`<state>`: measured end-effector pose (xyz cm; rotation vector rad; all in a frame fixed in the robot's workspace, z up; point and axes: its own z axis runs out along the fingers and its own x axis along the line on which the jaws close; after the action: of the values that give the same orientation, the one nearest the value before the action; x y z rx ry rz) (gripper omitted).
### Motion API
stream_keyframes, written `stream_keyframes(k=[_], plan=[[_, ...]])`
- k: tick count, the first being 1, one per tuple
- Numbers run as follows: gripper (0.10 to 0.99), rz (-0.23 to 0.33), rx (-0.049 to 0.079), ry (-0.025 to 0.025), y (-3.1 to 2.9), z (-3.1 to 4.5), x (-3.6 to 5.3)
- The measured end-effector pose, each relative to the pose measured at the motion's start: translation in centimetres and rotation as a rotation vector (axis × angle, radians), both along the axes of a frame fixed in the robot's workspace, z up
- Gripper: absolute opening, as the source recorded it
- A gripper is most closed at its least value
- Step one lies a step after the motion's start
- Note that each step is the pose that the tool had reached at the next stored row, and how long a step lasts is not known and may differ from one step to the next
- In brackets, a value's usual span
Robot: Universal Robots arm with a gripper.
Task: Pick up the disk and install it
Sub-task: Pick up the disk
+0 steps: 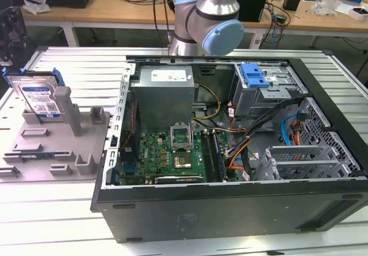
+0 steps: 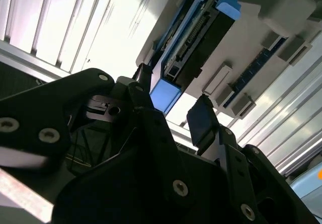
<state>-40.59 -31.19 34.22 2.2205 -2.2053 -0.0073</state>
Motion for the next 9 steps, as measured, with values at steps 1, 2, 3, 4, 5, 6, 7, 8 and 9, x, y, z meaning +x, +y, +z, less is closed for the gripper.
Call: stream_keyframes(k=[1,2,3,4,5,6,7,8,9], plan=[[0.557,0.0,0.0,-0.0001,0.0,-0.07,-0.06],[0.557,0.0,0.0,0.0,0.0,-0.17,-0.14],[0.557,0.0,0.0,0.0002,0.0,-0.36,-0.22],[0.557,0.001,0.0,0.0007,0.0,-0.47,-0.24],[0.557,0.001,0.0,0.001,0.0,-0.64,-0.26],[0.557,0.001,0.0,0.0013,0.0,-0.71,-0.26],[0.557,0.001,0.0,0.0018,0.0,-0.78,-0.27],[0.557,0.002,0.0,0.0035,0.0,-0.85,-0.28],[0.557,0.004,0.0,0.0054,0.01,-0.94,-0.29]])
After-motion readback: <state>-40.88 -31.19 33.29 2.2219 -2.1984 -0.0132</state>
